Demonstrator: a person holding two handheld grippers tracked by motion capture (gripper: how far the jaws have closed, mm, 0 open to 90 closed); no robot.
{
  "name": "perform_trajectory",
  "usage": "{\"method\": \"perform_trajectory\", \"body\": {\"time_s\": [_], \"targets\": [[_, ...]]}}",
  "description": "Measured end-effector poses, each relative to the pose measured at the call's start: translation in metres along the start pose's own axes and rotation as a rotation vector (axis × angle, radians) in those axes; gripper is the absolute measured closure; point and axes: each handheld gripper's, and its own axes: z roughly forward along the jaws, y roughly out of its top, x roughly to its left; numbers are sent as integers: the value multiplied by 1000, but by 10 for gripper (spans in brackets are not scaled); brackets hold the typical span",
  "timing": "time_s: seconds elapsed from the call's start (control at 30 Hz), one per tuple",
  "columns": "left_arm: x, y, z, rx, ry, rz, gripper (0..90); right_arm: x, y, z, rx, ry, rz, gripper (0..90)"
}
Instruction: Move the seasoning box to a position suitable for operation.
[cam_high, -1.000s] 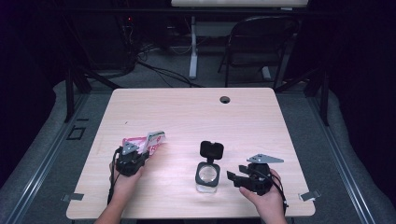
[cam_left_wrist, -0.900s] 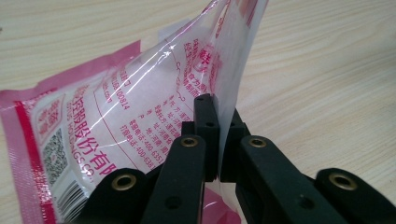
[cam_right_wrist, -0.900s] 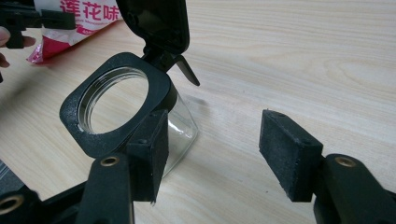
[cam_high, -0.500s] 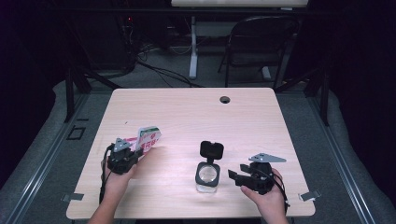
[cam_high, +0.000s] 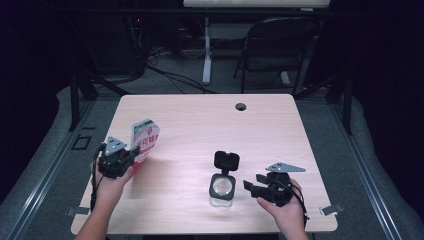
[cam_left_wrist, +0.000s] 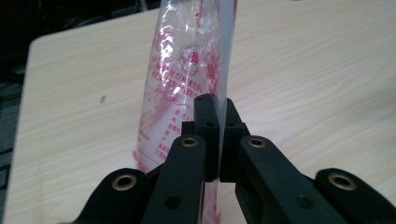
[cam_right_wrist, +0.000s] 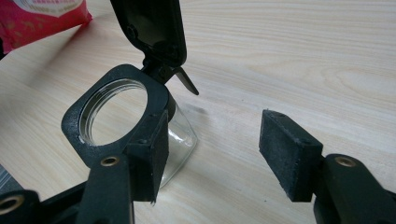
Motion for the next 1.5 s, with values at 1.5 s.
{"method": "perform_trajectory", "body": {"time_s": [1.5], "targets": [[-85,29,-21,-45,-288,177,900,-2,2,-3,-6,1,0,425]]}}
